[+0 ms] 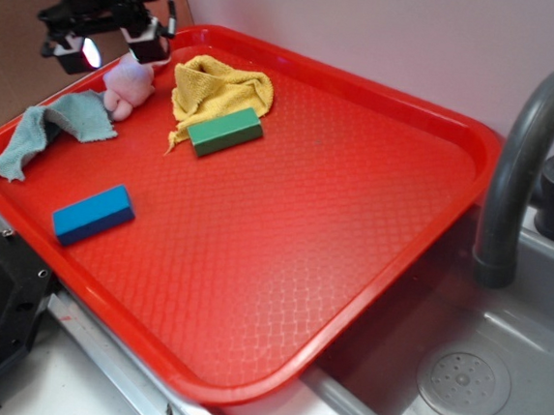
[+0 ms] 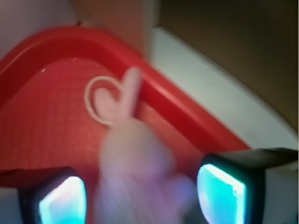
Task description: Grab the pink bunny.
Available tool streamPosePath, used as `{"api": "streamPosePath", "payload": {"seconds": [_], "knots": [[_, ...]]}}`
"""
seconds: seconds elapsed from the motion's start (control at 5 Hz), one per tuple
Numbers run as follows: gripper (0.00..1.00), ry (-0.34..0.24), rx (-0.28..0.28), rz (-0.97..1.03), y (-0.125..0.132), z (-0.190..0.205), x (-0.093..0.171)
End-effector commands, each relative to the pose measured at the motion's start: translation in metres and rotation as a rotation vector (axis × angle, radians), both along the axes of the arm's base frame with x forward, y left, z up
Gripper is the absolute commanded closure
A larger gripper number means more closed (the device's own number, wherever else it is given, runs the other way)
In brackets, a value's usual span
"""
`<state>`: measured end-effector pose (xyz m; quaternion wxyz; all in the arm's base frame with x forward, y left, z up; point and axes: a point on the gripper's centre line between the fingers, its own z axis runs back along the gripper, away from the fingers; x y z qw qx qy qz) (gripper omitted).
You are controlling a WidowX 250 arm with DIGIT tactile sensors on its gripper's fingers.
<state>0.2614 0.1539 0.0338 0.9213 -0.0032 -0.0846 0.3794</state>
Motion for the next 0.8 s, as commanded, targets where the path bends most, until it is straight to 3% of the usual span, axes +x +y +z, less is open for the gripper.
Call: {"api": "streamPosePath", "payload": {"seconds": [0.0,0.2,0.4,0.6], "knots": [[0.00,0.001,-0.133,-0.114,-0.016,-0.015,0.004],[1.00,-0.038,-0.101,-0.029,-0.018,0.016,0.000],[1.00,-0.043,-0.030,0.038,-0.014,0.027,-0.004],[1.00,-0.010,-0.048,0.022,-0.005,0.046,-0.003]]}}
